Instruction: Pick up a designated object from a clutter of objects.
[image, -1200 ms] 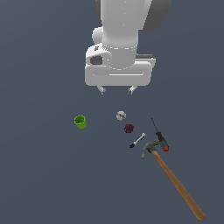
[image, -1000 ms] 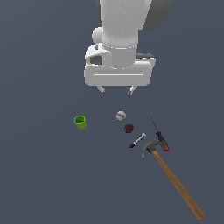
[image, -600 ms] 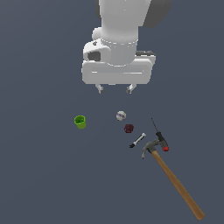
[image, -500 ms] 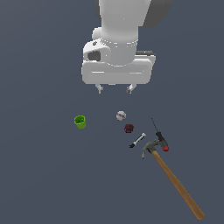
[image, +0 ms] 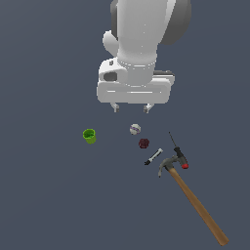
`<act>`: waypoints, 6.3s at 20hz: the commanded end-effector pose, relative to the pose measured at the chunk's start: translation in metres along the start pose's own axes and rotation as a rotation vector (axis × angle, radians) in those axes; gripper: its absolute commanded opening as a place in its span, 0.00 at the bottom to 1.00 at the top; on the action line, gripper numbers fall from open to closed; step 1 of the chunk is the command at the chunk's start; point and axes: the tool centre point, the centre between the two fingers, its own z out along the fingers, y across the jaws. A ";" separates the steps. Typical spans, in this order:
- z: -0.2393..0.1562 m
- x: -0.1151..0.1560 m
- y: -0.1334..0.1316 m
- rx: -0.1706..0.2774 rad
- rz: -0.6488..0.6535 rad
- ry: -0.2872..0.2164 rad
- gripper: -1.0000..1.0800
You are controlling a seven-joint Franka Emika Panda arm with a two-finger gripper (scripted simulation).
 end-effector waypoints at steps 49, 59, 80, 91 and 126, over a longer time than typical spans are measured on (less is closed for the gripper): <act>0.280 -0.053 -0.088 0.029 0.330 -0.031 0.96; 0.285 -0.053 -0.088 0.029 0.330 -0.031 0.00; 0.223 -0.058 -0.099 0.029 0.329 -0.031 0.00; 0.116 -0.066 -0.118 0.029 0.329 -0.031 0.00; -0.129 -0.074 -0.163 0.029 0.330 -0.031 0.00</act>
